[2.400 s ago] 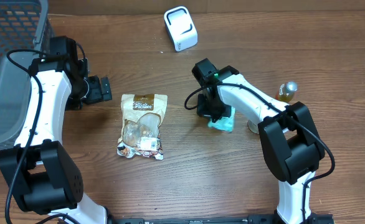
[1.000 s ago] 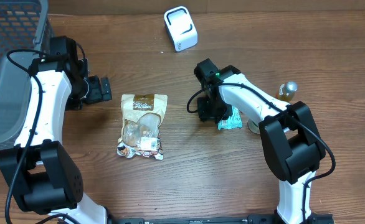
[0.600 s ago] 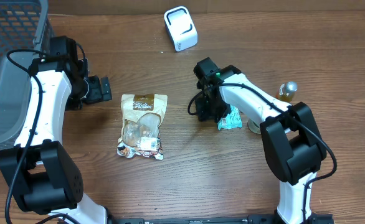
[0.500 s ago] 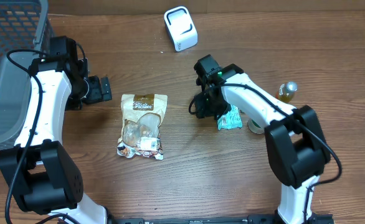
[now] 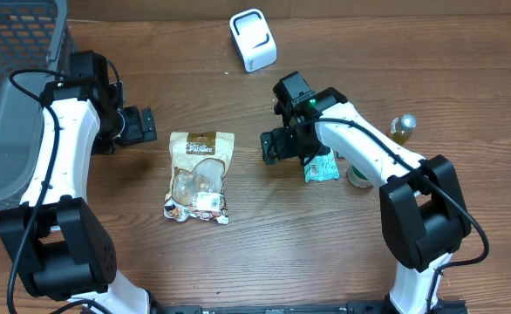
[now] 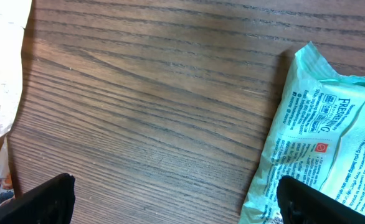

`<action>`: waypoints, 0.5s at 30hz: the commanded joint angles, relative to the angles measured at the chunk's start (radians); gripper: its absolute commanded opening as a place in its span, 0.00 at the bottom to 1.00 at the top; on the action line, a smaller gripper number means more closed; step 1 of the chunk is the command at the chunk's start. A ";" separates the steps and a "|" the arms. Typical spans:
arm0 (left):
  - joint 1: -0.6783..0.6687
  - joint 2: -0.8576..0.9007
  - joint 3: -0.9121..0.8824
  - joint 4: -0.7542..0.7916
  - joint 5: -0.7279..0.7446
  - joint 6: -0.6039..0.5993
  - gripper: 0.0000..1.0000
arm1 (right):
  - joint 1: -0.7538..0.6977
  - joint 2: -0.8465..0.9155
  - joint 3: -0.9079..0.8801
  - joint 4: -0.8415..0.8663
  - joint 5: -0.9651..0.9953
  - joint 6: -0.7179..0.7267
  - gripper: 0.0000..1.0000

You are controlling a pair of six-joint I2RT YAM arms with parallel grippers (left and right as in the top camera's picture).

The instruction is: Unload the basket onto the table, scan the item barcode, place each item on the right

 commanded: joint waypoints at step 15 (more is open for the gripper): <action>0.003 0.014 0.021 0.001 0.008 0.008 0.99 | 0.002 -0.023 0.013 0.002 -0.006 -0.002 1.00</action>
